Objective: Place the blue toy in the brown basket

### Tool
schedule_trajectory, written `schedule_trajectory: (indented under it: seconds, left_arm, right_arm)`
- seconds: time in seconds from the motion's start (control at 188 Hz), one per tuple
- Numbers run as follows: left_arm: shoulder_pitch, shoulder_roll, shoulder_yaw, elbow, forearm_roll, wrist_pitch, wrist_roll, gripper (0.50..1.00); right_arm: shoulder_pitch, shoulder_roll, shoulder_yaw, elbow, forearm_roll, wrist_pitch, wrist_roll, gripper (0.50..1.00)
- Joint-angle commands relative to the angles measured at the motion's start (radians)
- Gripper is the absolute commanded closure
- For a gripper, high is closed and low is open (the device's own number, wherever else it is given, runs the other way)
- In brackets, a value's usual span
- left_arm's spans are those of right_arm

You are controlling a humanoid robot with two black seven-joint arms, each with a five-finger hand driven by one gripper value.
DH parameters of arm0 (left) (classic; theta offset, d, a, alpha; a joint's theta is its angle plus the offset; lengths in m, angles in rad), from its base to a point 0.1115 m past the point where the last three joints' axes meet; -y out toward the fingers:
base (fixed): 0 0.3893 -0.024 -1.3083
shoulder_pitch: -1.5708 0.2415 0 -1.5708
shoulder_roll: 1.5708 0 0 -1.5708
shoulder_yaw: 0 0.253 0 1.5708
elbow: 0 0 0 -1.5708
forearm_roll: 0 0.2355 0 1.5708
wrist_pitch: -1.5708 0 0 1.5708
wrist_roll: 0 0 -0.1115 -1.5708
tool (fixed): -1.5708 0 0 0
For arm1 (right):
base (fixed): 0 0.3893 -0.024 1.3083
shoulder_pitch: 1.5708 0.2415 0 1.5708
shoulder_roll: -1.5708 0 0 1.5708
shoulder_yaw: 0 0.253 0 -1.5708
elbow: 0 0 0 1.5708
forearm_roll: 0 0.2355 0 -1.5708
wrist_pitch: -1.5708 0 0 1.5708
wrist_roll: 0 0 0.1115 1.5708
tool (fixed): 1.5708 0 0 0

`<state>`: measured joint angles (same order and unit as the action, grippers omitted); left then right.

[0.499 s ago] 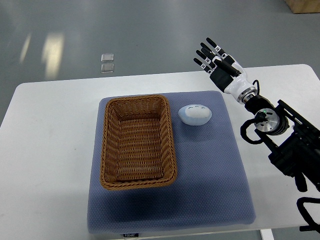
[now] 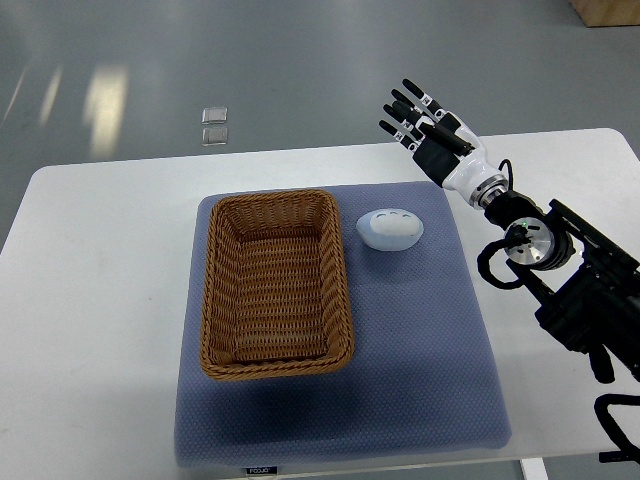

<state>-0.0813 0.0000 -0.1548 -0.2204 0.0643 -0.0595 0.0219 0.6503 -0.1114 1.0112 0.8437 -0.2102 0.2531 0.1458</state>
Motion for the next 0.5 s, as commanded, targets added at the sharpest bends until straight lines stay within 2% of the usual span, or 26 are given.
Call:
schedule_trajectory:
  seconds: [0.0,0.181,0.393,0.494]
  left_arm:
    - [0.000,0.000,0.000,0.003,0.000,0.000,0.000,0.500]
    - [0.000,0.000,0.000,0.006,0.002,0.000,0.000,0.500]
    - [0.000,0.000,0.000,0.007,0.000,0.000,0.000,0.500]
    - [-0.002,0.000,0.000,0.003,0.000,0.000,0.000,0.500]
  right_arm:
    - [-0.004,-0.002,-0.002,0.000,-0.001,0.000,0.000,0.591]
    - [0.005,-0.005,-0.026,0.000,-0.041,0.006,0.000,0.591]
    - [0.095,-0.103,-0.154,0.005,-0.376,0.063,-0.006,0.591]
    - [0.206,-0.160,-0.284,0.006,-0.514,0.089,-0.064,0.593]
